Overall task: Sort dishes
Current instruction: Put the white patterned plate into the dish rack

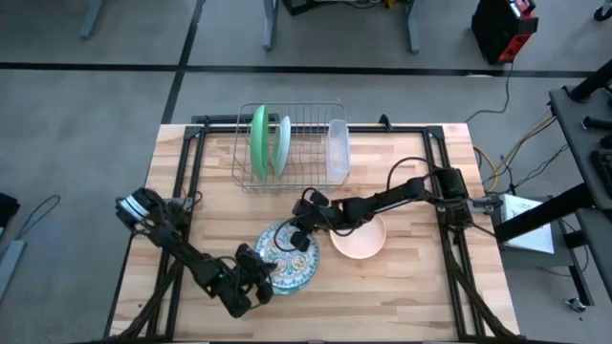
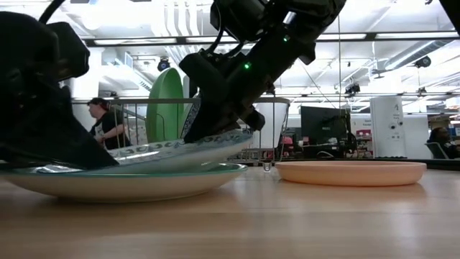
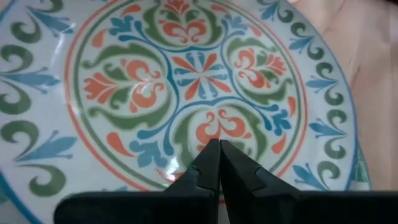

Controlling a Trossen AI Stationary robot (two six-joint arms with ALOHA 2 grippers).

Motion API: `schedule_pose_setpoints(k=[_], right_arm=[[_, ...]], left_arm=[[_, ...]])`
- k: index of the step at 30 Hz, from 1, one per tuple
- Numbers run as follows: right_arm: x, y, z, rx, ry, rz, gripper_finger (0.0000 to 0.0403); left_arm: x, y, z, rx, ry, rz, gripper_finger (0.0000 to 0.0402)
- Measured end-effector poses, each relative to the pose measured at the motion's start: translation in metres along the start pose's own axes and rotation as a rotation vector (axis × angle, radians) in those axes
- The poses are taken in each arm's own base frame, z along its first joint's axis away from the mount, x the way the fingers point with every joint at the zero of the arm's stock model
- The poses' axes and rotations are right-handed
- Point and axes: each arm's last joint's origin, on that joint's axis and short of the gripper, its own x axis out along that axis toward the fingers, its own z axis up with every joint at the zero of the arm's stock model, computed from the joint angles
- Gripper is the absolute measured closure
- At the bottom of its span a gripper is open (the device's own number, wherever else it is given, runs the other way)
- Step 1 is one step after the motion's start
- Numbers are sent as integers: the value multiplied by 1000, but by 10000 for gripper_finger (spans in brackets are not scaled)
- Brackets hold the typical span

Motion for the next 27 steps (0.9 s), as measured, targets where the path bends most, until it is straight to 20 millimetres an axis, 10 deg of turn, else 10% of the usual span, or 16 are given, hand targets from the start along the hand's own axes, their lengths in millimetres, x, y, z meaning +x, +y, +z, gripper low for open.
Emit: schedule_pose_setpoints(k=[12, 27], right_arm=[[-26, 0, 10, 50, 95, -37, 397], [-88, -6, 12, 24, 302, -99, 282]], left_arm=[[16, -3, -14, -49, -65, 45, 401], [18, -2, -13, -39, -76, 55, 401]])
